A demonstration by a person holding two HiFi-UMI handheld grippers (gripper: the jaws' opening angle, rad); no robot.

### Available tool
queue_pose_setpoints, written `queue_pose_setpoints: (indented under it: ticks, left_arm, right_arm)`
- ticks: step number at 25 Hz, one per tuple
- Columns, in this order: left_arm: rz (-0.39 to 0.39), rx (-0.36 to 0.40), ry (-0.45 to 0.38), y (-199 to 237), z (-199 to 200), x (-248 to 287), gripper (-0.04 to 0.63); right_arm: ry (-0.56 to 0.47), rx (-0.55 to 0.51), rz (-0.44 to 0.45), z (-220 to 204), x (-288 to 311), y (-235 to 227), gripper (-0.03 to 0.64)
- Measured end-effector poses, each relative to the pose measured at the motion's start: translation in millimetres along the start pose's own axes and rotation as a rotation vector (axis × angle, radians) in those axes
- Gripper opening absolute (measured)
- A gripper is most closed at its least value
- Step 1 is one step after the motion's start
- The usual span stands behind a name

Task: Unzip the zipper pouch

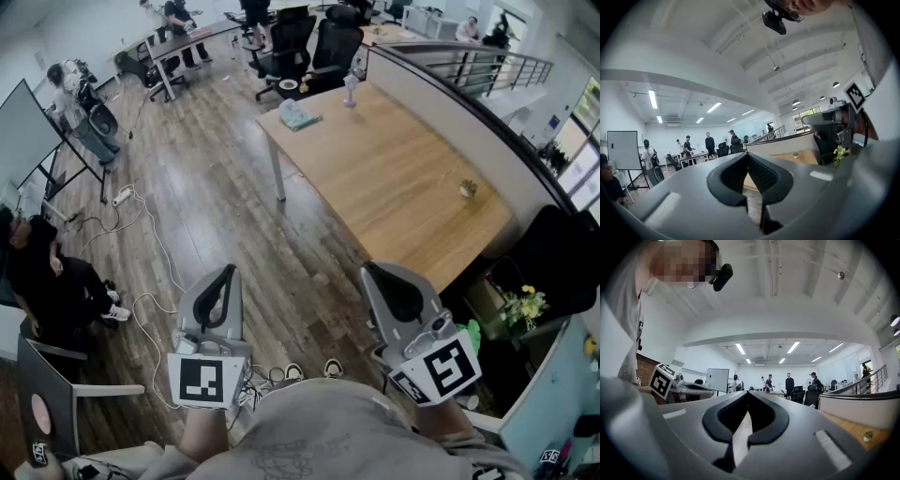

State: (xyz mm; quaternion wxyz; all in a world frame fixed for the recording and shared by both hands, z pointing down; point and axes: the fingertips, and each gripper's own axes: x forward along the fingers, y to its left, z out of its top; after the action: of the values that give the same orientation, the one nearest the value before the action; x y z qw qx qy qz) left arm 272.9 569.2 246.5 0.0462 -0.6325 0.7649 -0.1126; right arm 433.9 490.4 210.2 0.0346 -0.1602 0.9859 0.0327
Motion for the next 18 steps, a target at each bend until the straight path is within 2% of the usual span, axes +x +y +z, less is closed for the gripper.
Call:
queue_pose_setpoints:
  ticks: [8, 18]
  left_arm:
    - [-0.002, -0.003, -0.019, -24.3, 5.7, 16.5, 0.000]
    - [0.044, -0.019, -0.010, -47.6, -1.8, 28.7, 0.000]
  right_arm:
    - [-0.018, 0.037, -0.001, -6.3, -11.2, -26.5, 0.011]
    - [0.019, 0.036, 0.062, -26.6, -19.2, -52.7, 0.011]
